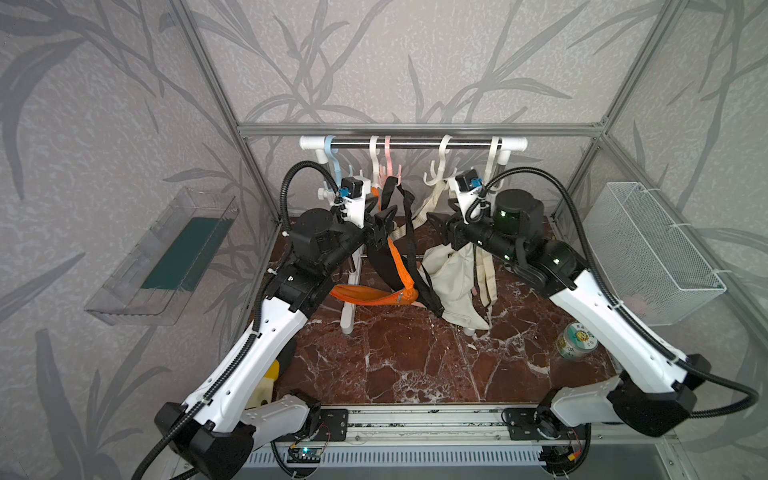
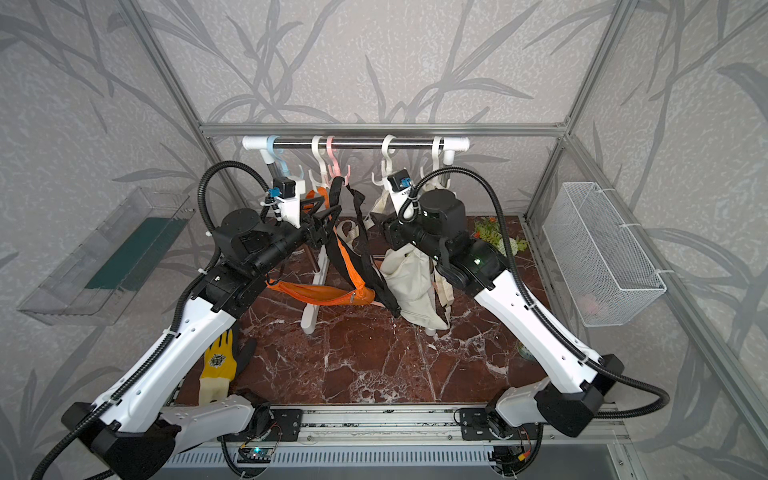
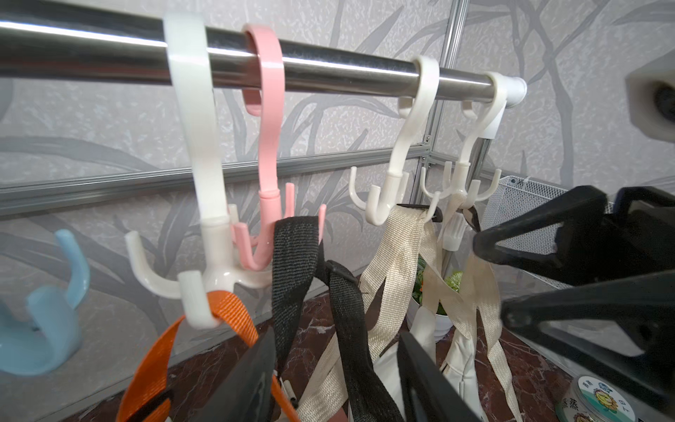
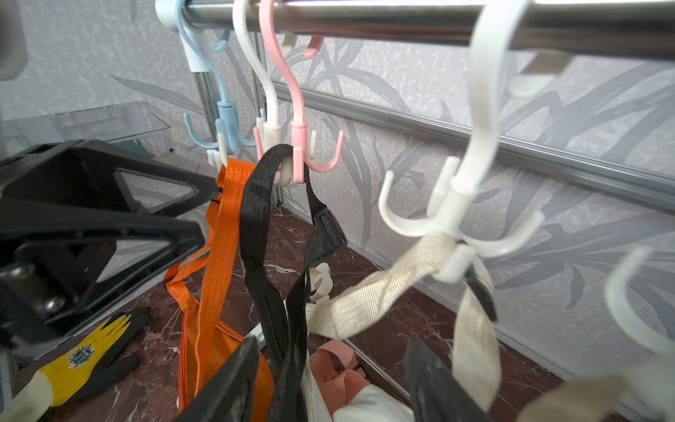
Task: Hang the bag on a hook
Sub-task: Hang the bag on the hook, then adjust the clothesline at the center of the board.
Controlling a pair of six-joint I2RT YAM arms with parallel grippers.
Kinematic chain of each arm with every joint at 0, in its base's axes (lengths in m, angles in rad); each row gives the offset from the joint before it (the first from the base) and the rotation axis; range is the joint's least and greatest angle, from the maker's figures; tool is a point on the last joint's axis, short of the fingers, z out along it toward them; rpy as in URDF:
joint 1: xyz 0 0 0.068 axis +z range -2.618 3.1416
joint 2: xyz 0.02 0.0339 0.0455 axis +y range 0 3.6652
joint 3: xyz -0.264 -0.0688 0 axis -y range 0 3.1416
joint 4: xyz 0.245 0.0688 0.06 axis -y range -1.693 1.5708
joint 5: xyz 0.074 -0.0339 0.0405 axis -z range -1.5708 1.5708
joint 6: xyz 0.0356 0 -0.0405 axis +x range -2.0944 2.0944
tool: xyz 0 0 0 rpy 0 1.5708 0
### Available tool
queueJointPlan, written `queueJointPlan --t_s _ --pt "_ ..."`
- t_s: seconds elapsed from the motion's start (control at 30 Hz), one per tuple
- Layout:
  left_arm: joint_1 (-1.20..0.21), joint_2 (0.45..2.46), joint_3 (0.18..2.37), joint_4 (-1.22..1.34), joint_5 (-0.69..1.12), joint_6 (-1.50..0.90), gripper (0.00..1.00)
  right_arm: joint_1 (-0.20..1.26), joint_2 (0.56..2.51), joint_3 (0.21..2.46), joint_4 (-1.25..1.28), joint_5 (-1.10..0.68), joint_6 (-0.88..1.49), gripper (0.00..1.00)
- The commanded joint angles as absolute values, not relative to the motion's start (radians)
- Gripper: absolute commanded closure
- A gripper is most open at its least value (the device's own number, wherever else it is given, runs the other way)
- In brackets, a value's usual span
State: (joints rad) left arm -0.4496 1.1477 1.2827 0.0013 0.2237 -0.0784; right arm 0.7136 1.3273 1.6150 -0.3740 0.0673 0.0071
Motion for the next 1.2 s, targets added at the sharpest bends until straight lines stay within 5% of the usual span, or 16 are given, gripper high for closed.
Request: queueJointPlan --t_s 0.0,0.13,0.47,0.83,1.17 --pt "-0.446 1.095 1.248 0.092 0.193 -0.068 0.44 0.708 1.227 1.522 -0.440 0.213 0.024 0.35" --pt "-0.446 1.041 1.209 0.120 0.170 -0.075 0.43 0.676 1.142 1.410 -0.522 0.329 0.091 0.34" --pt "-0.446 0.935 1.120 0.111 0.142 -0.053 0.29 0.552 1.191 1.189 -0.432 0.238 0.222 0.34" --pt "-0.445 0.786 0.899 0.020 0.540 -0.064 0.25 0.479 1.399 1.254 -0.289 0.197 0.223 0.35" --pt "-0.470 0.856 0.753 -0.029 0.649 -0.150 0.24 0.453 1.573 1.419 -0.270 0.156 0.177 0.35"
